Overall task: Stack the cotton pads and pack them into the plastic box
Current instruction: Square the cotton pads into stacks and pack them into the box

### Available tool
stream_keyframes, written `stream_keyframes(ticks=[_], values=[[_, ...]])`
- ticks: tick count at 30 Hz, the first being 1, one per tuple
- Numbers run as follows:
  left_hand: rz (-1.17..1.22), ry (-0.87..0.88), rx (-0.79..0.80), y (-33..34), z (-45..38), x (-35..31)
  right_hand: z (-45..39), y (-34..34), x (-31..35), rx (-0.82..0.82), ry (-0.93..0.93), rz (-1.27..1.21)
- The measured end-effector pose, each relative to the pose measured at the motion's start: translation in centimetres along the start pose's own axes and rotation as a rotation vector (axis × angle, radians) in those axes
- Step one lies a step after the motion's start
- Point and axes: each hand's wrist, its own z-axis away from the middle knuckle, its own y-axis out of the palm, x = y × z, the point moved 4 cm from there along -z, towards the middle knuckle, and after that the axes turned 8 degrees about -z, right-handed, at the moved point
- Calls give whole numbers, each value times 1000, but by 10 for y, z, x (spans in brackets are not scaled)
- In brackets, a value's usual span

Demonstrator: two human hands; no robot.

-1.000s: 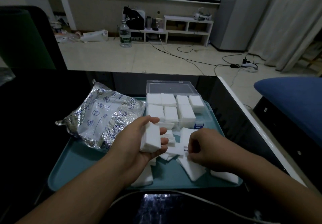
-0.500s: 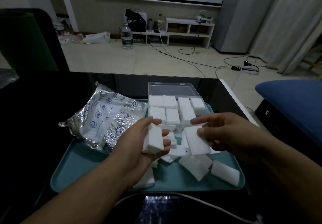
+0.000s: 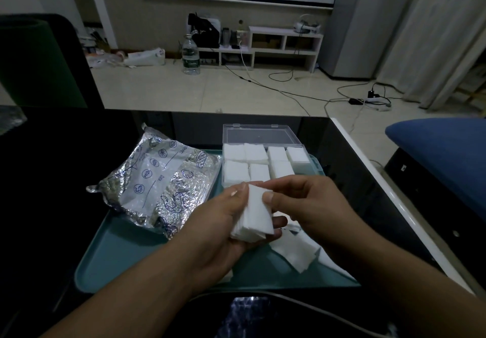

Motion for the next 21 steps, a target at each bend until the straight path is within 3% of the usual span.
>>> stream_keyframes(ticks=[4,6,11,21], values=[[6,33,-30,-2,0,0,-5,-6,-12,-78,-150,518],[9,49,-43,-3,0,-1,-3,-8,-8,-33,-182,530],[6,67,-40,-2,0,-2,5,-1,-4,258,-255,579],[35,49,12,1,1,-1,4,-1,-1,271,-285,552]])
